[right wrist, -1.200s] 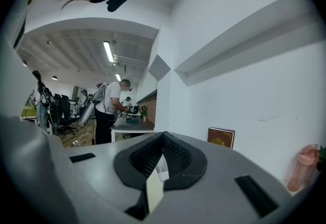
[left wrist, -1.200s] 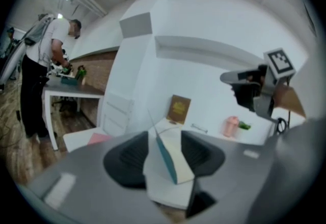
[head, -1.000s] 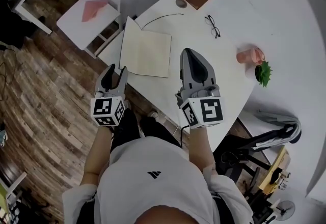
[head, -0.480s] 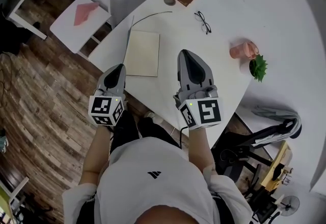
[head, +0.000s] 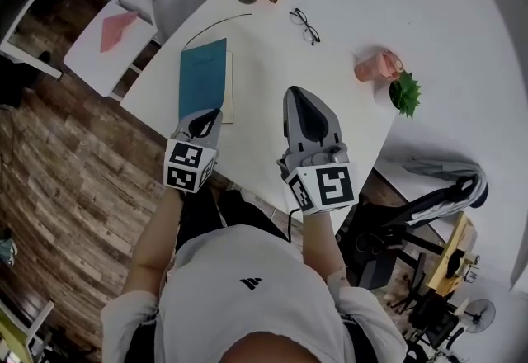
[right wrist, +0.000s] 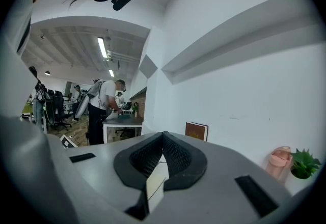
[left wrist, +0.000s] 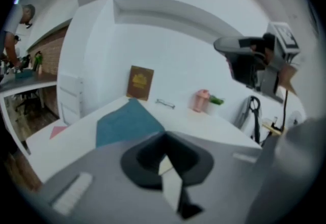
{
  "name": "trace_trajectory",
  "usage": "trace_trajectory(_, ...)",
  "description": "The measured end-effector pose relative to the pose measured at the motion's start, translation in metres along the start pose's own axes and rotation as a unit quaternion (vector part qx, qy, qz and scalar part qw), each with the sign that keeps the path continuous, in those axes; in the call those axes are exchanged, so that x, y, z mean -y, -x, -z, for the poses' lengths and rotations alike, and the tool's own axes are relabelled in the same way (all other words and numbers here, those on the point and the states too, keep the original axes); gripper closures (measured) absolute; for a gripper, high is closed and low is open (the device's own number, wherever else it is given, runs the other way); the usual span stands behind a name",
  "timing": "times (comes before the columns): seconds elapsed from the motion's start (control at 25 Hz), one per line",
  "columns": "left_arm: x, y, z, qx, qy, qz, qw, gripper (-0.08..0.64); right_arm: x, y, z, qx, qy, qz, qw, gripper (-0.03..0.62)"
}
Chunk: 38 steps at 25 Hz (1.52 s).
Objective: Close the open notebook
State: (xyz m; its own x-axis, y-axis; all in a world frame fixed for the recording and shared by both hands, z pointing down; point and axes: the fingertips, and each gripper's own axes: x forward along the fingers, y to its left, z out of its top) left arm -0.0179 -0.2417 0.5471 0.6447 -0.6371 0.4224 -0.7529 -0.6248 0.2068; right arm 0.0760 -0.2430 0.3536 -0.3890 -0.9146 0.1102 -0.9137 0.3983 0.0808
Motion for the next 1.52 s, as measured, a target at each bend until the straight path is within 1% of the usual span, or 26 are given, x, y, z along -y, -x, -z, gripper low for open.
trace_trajectory(0.12, 0.008, -0.02, 0.017, -0.039, -0.011, 0.013, 0.9991, 0.549, 0.012, 0.008, 0.005, -0.005, -0.002, 0.008, 1.0, 0.595)
trace_trajectory(0.28, 0.011, -0.038, 0.037, -0.083, -0.02, 0.018, 0.9962, 0.549, 0.027, 0.016, 0.012, -0.009, -0.006, 0.017, 1.0, 0.595)
trace_trajectory(0.52, 0.015, -0.054, 0.055, -0.128, -0.033, 0.018, 0.9911, 0.548, 0.042, 0.022, 0.02, -0.014, -0.011, 0.02, 1.0, 0.595)
trace_trajectory(0.6, 0.016, -0.056, 0.06, -0.135, -0.037, 0.017, 0.99, 0.544, 0.045, 0.023, 0.021, -0.015, -0.012, 0.019, 1.0, 0.595)
trace_trajectory(0.8, 0.021, -0.059, 0.065, -0.137, -0.047, 0.014, 0.9894, 0.506, 0.052, 0.024, 0.023, -0.016, -0.014, 0.019, 1.0, 0.595)
trace_trajectory(0.88, 0.023, -0.06, 0.066, -0.137, -0.047, 0.022, 0.9892, 0.489, 0.054, 0.024, 0.024, -0.016, -0.015, 0.019, 1.0, 0.595)
trace_trajectory(1.0, 0.026, -0.06, 0.066, -0.138, -0.039, 0.038, 0.989, 0.446, 0.054, 0.023, 0.024, -0.016, -0.015, 0.017, 1.0, 0.595)
trace_trajectory(1.08, 0.027, -0.059, 0.066, -0.137, -0.032, 0.043, 0.9891, 0.431, 0.054, 0.023, 0.024, -0.015, -0.015, 0.015, 1.0, 0.595)
trace_trajectory(1.16, 0.026, -0.059, 0.065, -0.134, -0.02, 0.045, 0.9897, 0.433, 0.053, 0.022, 0.024, -0.015, -0.015, 0.013, 1.0, 0.595)
trace_trajectory(1.32, 0.025, -0.059, 0.056, -0.109, 0.023, 0.051, 0.9925, 0.454, 0.053, 0.021, 0.025, -0.017, -0.014, 0.012, 1.0, 0.595)
trace_trajectory(1.44, 0.024, -0.059, 0.053, -0.098, 0.051, 0.056, 0.9923, 0.495, 0.053, 0.021, 0.025, -0.018, -0.013, 0.012, 1.0, 0.595)
trace_trajectory(1.48, 0.021, -0.06, 0.052, -0.099, 0.057, 0.051, 0.9922, 0.525, 0.053, 0.021, 0.025, -0.018, -0.013, 0.012, 1.0, 0.595)
trace_trajectory(1.52, 0.018, -0.06, 0.052, -0.1, 0.062, 0.044, 0.9921, 0.539, 0.053, 0.021, 0.024, -0.017, -0.013, 0.012, 1.0, 0.595)
